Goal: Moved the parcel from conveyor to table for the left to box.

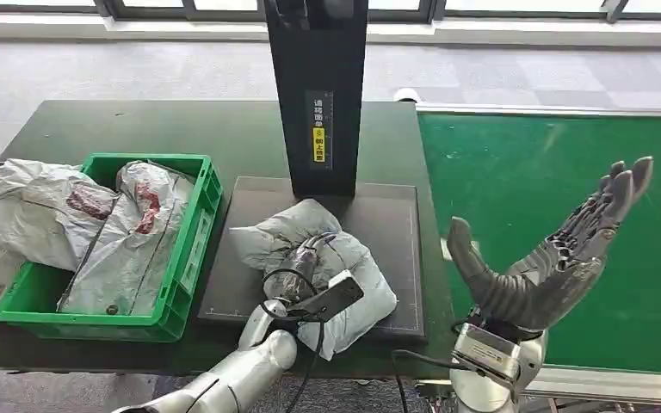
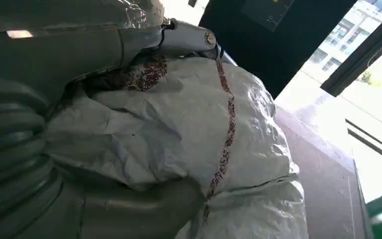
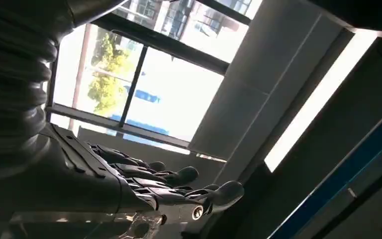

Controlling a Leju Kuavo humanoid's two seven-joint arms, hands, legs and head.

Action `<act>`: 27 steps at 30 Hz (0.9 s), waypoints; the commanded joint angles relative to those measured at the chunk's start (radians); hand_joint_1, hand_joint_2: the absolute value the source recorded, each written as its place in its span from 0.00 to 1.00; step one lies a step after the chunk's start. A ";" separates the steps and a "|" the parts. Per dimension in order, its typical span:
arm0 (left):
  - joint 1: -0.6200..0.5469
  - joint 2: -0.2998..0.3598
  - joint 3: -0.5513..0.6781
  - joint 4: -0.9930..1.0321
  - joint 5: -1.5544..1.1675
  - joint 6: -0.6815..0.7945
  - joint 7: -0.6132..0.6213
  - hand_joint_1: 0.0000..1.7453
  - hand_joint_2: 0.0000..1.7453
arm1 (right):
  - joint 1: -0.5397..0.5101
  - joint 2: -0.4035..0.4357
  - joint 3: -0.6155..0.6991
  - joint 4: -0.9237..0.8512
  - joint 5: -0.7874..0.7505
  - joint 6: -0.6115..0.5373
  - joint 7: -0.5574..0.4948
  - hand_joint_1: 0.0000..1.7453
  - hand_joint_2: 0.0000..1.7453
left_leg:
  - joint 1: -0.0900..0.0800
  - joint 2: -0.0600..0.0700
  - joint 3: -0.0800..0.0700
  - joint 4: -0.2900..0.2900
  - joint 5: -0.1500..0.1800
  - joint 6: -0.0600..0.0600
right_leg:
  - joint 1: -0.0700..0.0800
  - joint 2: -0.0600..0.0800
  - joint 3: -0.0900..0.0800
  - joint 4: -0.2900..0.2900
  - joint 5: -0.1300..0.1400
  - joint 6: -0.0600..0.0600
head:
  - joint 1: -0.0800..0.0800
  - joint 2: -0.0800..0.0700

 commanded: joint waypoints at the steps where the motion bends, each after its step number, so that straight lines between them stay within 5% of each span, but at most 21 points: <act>1: -0.021 0.028 -0.111 0.103 -0.021 0.005 0.022 1.00 1.00 | 0.029 0.035 -0.049 0.038 -0.007 -0.001 0.002 0.00 1.00 | 0.001 0.000 0.003 -0.003 0.001 0.000 | 0.001 0.000 0.003 -0.003 0.001 -0.001 | 0.000 0.000; 9: -0.028 0.028 -0.112 0.114 -0.083 0.091 0.049 1.00 1.00 | 0.028 0.035 -0.052 0.047 -0.009 -0.001 0.002 0.00 1.00 | 0.000 0.001 0.004 -0.002 0.000 0.000 | 0.000 0.000 0.004 -0.002 0.000 -0.001 | 0.000 0.000; 13: 0.055 0.044 0.103 -0.120 -0.397 0.091 0.083 1.00 1.00 | 0.027 0.035 -0.058 0.049 -0.009 -0.001 0.002 0.00 1.00 | 0.000 0.002 0.004 -0.002 0.000 0.000 | 0.000 0.001 0.003 -0.002 0.001 -0.001 | 0.000 0.000; 17: 0.055 0.044 0.103 -0.120 -0.397 0.091 0.083 1.00 1.00 | 0.027 0.035 -0.058 0.049 -0.009 -0.001 0.002 0.00 1.00 | 0.000 0.001 0.004 -0.002 0.000 0.000 | 0.001 0.001 0.003 -0.002 0.001 -0.001 | 0.000 0.000; 22: 0.112 0.028 0.328 -0.445 -0.575 0.091 -0.057 1.00 1.00 | 0.034 0.035 -0.045 0.044 -0.003 -0.001 0.002 0.00 1.00 | 0.001 0.002 0.002 -0.002 0.001 0.000 | 0.001 0.002 0.001 -0.002 0.001 -0.001 | 0.000 0.000; 27: 0.132 0.028 0.365 -0.689 -0.622 0.091 -0.075 1.00 1.00 | 0.037 0.035 -0.053 0.038 -0.008 -0.001 0.002 0.00 1.00 | 0.001 0.002 -0.002 0.000 0.000 0.000 | 0.001 0.002 -0.003 0.000 0.001 -0.001 | 0.000 0.000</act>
